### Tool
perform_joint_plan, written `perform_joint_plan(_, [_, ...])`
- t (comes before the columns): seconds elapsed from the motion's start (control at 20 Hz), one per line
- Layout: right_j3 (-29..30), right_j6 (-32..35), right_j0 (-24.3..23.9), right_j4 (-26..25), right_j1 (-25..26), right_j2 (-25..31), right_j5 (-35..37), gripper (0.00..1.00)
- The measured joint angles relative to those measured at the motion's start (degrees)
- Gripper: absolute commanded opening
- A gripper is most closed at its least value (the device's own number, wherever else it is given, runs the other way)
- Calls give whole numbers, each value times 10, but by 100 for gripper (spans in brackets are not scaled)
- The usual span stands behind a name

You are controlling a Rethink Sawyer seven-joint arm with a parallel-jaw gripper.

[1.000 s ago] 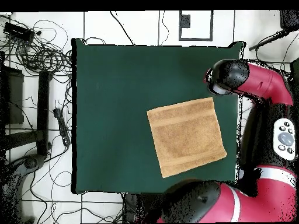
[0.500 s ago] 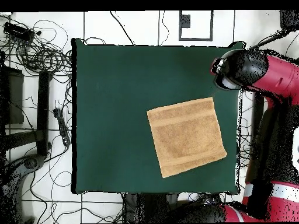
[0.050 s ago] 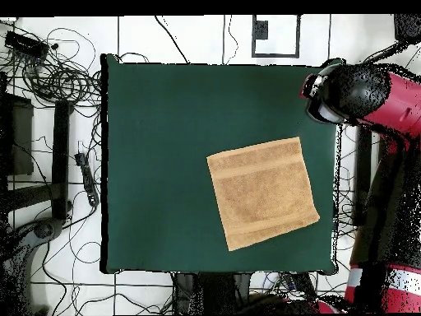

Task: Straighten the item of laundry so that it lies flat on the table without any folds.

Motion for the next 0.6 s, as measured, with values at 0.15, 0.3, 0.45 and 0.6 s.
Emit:
perform_joint_plan(0.15, [0,0,0,0,-4,0,0,100])
perform_joint_plan(0.3, [0,0,0,0,-5,0,0,100])
perform_joint_plan(0.45, [2,0,0,0,-4,0,0,100])
perform_joint_plan(0.6, [5,0,0,0,-4,0,0,100])
